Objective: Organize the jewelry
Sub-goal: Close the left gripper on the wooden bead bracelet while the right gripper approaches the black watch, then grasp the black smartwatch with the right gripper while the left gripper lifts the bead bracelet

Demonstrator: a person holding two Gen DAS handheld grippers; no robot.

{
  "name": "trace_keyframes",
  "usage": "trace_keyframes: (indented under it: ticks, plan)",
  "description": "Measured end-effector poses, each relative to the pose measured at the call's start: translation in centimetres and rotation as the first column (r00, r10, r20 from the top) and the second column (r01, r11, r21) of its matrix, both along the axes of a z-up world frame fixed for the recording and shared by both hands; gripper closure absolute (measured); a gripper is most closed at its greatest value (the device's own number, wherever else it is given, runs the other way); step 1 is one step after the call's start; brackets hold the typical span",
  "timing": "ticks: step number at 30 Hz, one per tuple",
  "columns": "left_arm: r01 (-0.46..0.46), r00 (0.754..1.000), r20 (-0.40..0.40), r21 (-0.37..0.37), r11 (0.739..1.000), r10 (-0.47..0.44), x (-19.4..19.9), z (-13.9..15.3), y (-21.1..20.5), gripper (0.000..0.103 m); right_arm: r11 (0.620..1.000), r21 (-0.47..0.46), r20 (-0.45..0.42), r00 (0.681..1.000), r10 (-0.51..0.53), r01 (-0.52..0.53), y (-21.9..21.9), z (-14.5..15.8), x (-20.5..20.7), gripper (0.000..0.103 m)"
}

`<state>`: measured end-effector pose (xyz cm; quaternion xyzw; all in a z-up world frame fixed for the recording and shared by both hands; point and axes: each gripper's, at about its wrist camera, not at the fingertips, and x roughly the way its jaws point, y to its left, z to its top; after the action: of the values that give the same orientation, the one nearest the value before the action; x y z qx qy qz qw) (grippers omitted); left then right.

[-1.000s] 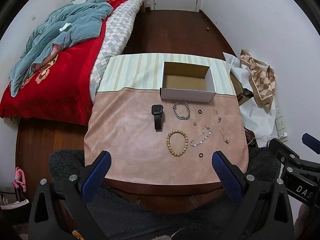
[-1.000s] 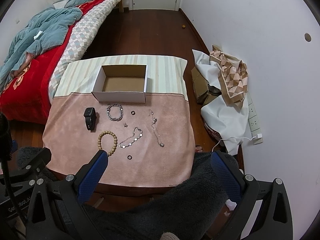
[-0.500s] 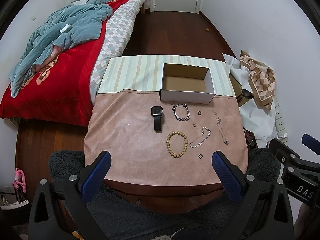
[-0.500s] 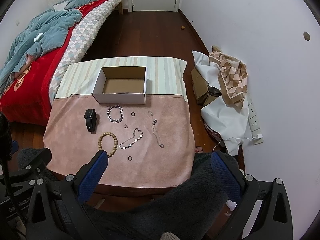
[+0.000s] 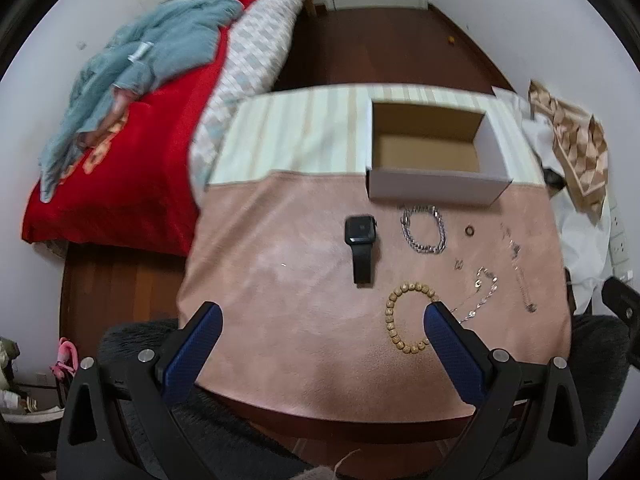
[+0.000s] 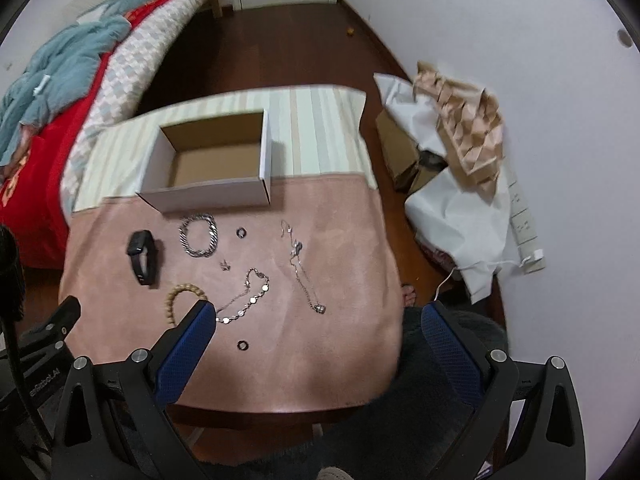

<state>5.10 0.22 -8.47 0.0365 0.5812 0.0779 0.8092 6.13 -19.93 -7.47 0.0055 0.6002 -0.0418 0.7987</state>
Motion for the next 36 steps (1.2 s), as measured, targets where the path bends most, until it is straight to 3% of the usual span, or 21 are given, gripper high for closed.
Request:
trace_keyframes:
  ticks: [5, 10, 13, 17, 24, 27, 29, 31, 36]
  plan:
    - [0.017, 0.997, -0.08, 0.0, 1.0, -0.017, 1.0, -5.0, -0.1, 0.001, 0.999, 0.007, -0.08, 0.996, -0.035, 0.035, -1.1, -5.6, 1.4, 0.006]
    - [0.028, 0.984, -0.175, -0.059, 0.998, -0.038, 1.5, -9.5, -0.1, 0.003, 0.997, 0.033, -0.15, 0.987, -0.065, 0.071, -2.6, -9.4, 1.7, 0.012]
    - [0.026, 0.976, -0.213, -0.081, 0.996, -0.043, 1.7, -11.7, -0.3, 0.01, 0.996, 0.041, -0.171, 0.982, -0.077, 0.085, -3.2, -10.6, 1.6, 0.012]
    - [0.029, 0.966, -0.252, -0.107, 0.994, -0.055, 2.1, -13.9, -0.7, 0.033, 0.995, 0.045, -0.182, 0.98, -0.077, 0.086, -3.4, -11.2, 1.2, 0.012]
    - [0.083, 0.965, -0.238, -0.125, 0.989, -0.111, 2.0, -15.3, -2.3, 0.037, 0.996, 0.035, -0.187, 0.979, -0.079, 0.087, -3.7, -11.6, 1.1, 0.012]
    - [0.101, 0.968, -0.213, -0.155, 0.983, -0.133, 1.9, -14.9, -2.8, 0.059, 0.995, 0.032, -0.194, 0.977, -0.084, 0.092, -3.8, -11.8, 1.1, 0.012]
    - [0.116, 0.969, -0.2, -0.16, 0.98, -0.148, 1.9, -14.7, -3.1, 0.091, 0.995, 0.031, -0.194, 0.977, -0.086, 0.093, -4.0, -11.9, 1.1, 0.012]
    - [0.132, 0.967, -0.199, -0.154, 0.979, -0.161, 2.0, -14.4, -3.3, 0.096, 0.995, 0.03, -0.194, 0.977, -0.085, 0.093, -4.1, -11.9, 1.2, 0.012]
    - [0.116, 0.971, -0.188, -0.157, 0.981, -0.145, 1.1, -14.1, -1.8, 0.096, 0.995, 0.036, -0.186, 0.979, -0.081, 0.09, -3.9, -11.8, 1.1, 0.013]
